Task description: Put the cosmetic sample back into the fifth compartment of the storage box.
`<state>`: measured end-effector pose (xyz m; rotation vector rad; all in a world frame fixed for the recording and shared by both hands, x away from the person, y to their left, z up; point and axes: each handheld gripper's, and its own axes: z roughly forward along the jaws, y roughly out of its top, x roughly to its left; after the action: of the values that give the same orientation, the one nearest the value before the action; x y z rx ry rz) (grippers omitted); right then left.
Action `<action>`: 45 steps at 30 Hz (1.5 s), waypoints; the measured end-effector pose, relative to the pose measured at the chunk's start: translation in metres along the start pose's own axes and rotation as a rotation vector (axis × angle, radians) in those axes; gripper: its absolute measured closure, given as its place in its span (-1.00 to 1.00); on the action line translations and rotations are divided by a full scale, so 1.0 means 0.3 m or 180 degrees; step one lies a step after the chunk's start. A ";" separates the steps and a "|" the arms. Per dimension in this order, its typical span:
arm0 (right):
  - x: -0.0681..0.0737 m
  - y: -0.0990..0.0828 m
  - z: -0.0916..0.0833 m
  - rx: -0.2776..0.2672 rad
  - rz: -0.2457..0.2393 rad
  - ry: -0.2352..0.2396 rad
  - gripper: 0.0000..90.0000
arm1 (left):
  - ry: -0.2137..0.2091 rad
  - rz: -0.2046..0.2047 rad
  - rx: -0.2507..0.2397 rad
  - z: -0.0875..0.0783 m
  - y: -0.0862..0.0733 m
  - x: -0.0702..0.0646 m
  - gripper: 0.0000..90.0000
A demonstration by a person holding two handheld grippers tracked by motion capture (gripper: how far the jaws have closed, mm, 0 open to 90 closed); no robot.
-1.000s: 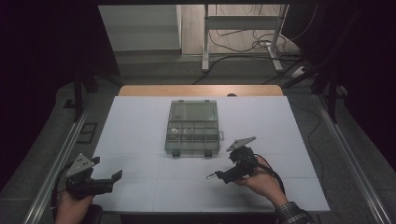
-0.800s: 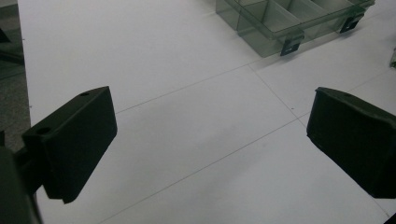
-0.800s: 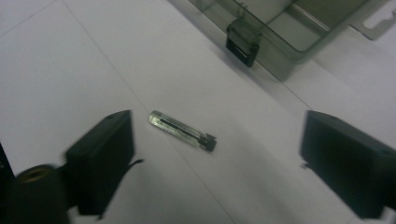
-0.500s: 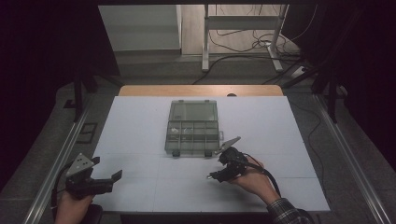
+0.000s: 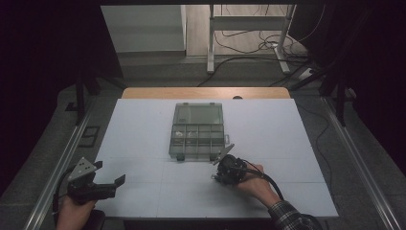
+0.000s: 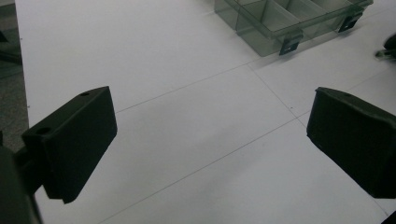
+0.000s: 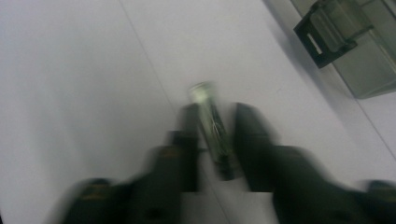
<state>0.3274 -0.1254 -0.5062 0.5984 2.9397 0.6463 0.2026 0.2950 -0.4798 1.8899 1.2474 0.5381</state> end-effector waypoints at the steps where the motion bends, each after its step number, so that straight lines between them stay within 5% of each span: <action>1: 0.001 0.001 0.000 0.0010 0.0030 -0.0006 0.80 | -0.0001 0.0000 0.0000 0.000 0.000 0.000 -0.95; 9: -0.004 -0.003 -0.005 -0.0029 0.0085 0.0005 0.80 | -0.0007 0.0007 0.0030 0.004 0.002 -0.001 -0.95; 17: -0.012 -0.003 -0.030 -0.0203 0.0127 -0.0070 0.80 | -0.0024 -0.0006 0.0043 0.005 0.002 0.001 -0.94; 36: -0.052 0.021 -0.098 -0.0660 0.0378 0.0098 0.80 | -0.0034 -0.0015 0.0055 0.008 0.004 0.004 -0.94; 45: -0.065 0.064 -0.116 -0.0805 0.0356 0.0047 0.80 | -0.0043 -0.0031 0.0053 0.008 0.003 0.005 -0.94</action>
<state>0.3470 -0.1306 -0.4669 0.7351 2.7883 1.0182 0.2055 0.2952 -0.4806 1.8975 1.2553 0.5107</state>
